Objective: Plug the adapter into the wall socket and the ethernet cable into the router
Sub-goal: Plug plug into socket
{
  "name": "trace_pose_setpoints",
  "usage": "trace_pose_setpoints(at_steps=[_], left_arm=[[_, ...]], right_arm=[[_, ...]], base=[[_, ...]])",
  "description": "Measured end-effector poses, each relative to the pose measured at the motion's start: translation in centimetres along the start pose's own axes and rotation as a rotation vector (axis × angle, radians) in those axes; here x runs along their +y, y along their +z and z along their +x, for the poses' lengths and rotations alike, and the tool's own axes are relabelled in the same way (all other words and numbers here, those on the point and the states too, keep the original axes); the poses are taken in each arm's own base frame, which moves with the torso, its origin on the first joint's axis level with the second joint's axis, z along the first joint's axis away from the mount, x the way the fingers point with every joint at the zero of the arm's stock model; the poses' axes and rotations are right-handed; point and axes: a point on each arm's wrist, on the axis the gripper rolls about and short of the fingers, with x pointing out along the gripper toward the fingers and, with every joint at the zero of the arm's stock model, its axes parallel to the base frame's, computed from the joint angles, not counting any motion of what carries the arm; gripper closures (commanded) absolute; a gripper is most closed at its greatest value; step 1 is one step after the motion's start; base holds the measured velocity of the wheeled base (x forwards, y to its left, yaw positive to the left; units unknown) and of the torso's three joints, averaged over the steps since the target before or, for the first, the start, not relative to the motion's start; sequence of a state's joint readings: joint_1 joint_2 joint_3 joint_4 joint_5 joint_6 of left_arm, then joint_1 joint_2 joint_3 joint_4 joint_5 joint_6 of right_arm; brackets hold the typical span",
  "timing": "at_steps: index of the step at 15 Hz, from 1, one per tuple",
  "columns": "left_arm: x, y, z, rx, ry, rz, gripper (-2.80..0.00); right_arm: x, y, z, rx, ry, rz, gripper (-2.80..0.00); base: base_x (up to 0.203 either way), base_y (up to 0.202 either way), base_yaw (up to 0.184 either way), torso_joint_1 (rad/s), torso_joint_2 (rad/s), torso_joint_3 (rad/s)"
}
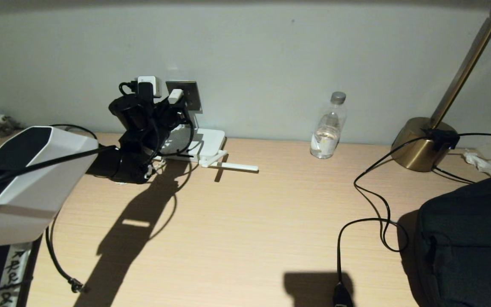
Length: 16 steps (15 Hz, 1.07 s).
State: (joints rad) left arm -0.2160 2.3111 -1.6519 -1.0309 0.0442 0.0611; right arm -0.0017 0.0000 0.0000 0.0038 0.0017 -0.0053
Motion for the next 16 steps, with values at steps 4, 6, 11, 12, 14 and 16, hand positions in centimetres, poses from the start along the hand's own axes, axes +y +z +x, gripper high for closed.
trace_pose_setpoints(at_steps=[4,6,11,12,14,16], left_arm=[[0.02,0.53,-0.06,-0.006,-0.005,0.000,0.00],[-0.07,0.76,-0.10,-0.009,-0.007,-0.001,0.00],[-0.25,0.79,-0.12,-0.002,-0.011,-0.003,0.00],[-0.26,0.74,-0.13,0.000,-0.011,-0.003,0.00],[-0.24,0.65,-0.14,0.003,-0.011,-0.002,0.00],[-0.11,0.56,-0.10,0.003,-0.023,-0.001,0.00]], right_arm=[[0.00,0.01,0.00,-0.001,0.000,0.000,0.00],[0.00,0.00,0.00,0.000,0.000,0.000,0.00],[0.00,0.00,0.00,0.000,-0.001,0.000,0.00],[0.00,0.00,0.00,0.000,-0.001,0.000,0.00],[0.00,0.00,0.00,0.000,-0.001,0.000,0.00],[0.00,0.00,0.00,0.000,-0.001,0.000,0.00]], base=[[0.000,0.000,0.000,0.000,0.00,0.000],[0.000,0.000,0.000,0.000,0.00,0.000],[0.000,0.000,0.000,0.000,0.00,0.000],[0.000,0.000,0.000,0.000,0.00,0.000],[0.000,0.000,0.000,0.000,0.00,0.000],[0.000,0.000,0.000,0.000,0.00,0.000]])
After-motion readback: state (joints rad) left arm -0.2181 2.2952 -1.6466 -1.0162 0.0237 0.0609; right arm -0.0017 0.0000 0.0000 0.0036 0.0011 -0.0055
